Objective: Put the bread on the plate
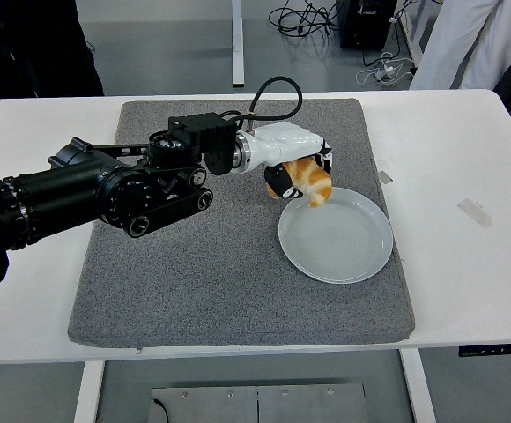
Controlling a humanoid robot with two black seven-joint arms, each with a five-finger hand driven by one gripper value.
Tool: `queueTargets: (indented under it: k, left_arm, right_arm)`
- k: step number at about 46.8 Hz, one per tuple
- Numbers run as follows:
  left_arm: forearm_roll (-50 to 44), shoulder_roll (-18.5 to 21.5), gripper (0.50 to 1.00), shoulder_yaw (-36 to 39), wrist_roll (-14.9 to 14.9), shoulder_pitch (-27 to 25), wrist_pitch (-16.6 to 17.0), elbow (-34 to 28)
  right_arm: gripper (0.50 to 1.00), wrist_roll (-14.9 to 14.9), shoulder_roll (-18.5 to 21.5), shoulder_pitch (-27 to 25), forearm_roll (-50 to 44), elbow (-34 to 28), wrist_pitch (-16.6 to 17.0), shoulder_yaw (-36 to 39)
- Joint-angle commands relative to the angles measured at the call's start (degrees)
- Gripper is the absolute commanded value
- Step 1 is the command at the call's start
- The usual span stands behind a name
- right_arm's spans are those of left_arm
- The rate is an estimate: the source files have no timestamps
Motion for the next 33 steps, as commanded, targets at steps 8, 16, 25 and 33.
queueTargets:
  k: [8,16,25,33]
  left_arm:
    - [-0.1,0.0,0.5,0.4,0.0,-0.3,0.4,0.2]
    - [0.2,0.0,0.5,0.2,-0.3,-0.6,0.8,-0.8]
    - [0.1,0.0,0.5,0.3,-2.0,-0.5,0.9,-4.2]
    - [0.4,0.0,0.5,1.1,-3.8,-0.2,1.2,-5.4]
  right_arm:
    - [1.0,0.0,0.0,0.0,0.0,0.0,0.0,0.0]
    - [1.0,0.0,0.0,0.0,0.0,0.0,0.0,0.0]
    - [1.0,0.0,0.0,0.0,0.0,0.0,0.0,0.0]
    - [1.0,0.0,0.0,0.0,0.0,0.0,0.0,0.0]
